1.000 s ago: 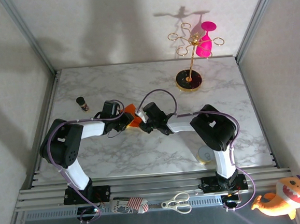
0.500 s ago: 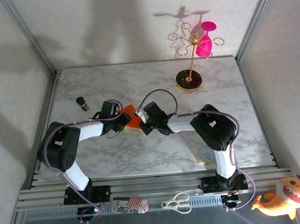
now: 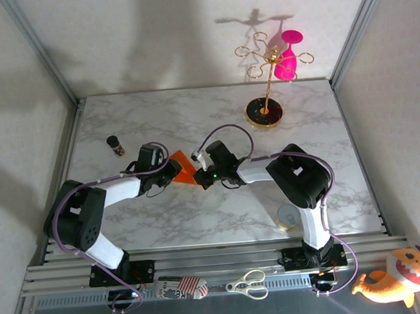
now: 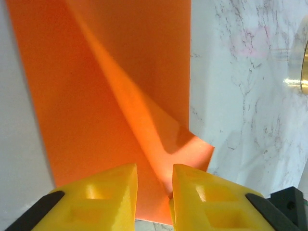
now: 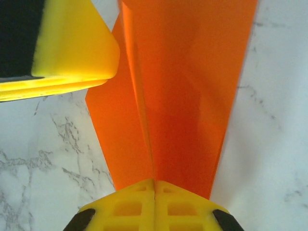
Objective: Fold a paper plane with a square sheet of paper (pick it up from the middle)
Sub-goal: Fourth fold the wing at the center of the table.
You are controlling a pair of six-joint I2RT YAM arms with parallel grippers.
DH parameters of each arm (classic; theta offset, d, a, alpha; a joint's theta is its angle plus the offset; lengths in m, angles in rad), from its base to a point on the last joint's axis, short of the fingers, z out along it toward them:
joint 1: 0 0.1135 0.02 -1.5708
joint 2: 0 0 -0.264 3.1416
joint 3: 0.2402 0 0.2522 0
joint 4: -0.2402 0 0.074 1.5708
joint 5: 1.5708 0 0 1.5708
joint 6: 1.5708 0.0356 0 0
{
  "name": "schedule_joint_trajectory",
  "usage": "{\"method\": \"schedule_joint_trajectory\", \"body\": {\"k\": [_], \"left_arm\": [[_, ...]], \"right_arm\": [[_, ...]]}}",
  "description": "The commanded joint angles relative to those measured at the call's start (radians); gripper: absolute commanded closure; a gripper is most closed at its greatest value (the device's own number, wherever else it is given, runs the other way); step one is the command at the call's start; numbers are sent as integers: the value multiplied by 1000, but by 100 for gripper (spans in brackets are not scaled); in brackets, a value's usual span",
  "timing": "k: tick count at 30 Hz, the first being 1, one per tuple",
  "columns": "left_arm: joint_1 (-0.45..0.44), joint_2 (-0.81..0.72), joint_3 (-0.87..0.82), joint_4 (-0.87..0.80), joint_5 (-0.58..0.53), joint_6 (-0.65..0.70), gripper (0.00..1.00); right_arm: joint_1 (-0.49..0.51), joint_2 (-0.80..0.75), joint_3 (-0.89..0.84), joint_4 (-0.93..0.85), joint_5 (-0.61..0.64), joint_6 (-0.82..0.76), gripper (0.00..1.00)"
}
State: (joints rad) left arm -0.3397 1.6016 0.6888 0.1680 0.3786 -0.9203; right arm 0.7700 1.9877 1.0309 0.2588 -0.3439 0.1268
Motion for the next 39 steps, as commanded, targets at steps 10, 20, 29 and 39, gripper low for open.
{"method": "schedule_joint_trajectory", "body": {"k": [10,20,29,39], "left_arm": [[-1,22,-31,60,28,-10,76],[-7,39,-24,153,112,-9,76],[-61,112,42,236,171,-14,76],[-91,167,83,253,187,-19,77]], "right_arm": [[-28,46,-11,5,-100,153,97],[-48,-5,-60,29,-101,306,99],[-49,-156,-195,27,122,347,99],[-62,-133,-218,69,35,428,99]]}}
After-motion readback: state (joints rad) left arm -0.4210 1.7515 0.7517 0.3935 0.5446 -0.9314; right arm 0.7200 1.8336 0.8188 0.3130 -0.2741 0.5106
